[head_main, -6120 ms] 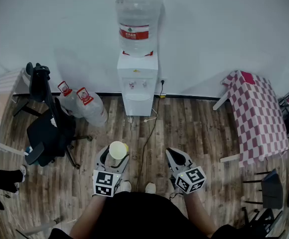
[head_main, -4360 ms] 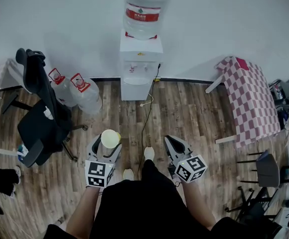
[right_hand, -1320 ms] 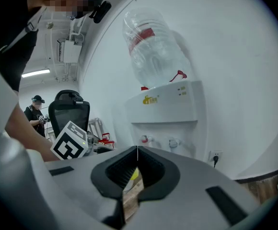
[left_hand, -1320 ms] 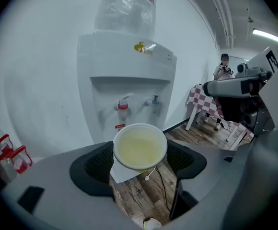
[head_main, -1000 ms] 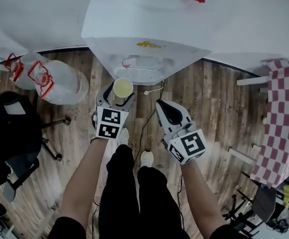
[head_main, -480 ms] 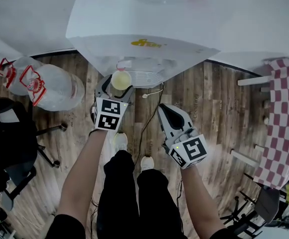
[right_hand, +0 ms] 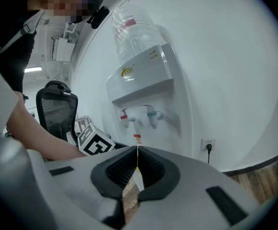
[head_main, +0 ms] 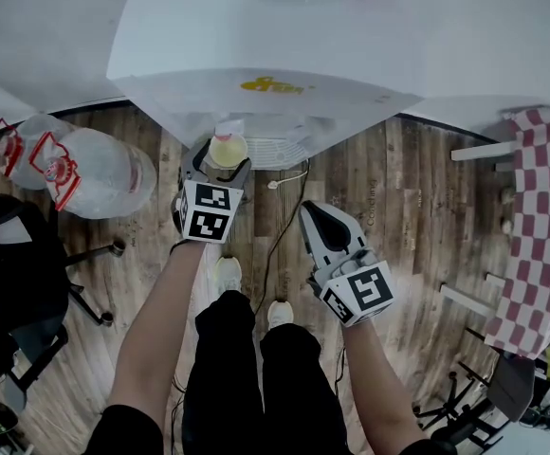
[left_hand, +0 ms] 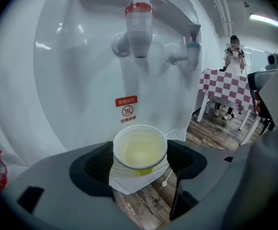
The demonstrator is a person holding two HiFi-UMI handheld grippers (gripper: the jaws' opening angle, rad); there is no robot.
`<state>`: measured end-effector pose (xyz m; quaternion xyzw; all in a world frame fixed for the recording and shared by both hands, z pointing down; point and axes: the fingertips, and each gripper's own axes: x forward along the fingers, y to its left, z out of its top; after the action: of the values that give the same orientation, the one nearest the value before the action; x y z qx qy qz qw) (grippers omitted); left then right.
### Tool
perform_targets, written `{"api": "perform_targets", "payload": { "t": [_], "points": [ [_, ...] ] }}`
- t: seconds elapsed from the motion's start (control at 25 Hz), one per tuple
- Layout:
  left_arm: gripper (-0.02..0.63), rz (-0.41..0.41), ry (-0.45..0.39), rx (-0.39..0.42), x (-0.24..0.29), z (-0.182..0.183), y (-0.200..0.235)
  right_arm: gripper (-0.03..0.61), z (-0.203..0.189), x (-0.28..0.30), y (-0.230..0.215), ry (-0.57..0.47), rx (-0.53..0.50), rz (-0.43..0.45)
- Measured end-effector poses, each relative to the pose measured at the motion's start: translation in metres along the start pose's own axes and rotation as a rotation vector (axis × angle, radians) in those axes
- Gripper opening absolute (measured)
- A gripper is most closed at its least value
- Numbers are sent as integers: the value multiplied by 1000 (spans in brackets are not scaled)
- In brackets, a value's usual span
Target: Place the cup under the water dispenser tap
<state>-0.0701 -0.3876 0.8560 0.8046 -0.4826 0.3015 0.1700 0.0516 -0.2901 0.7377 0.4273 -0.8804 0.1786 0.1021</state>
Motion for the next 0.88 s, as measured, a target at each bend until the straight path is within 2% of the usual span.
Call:
{"api": "perform_targets", "payload": {
  "t": [0.52, 0.88],
  "points": [
    [385, -20, -6, 12, 0, 3, -2, 21, -2, -6, -2, 9, 10, -14],
    [387, -13, 9, 27, -23, 6, -7, 21, 7, -16, 6, 14, 15, -9]
  ]
}}
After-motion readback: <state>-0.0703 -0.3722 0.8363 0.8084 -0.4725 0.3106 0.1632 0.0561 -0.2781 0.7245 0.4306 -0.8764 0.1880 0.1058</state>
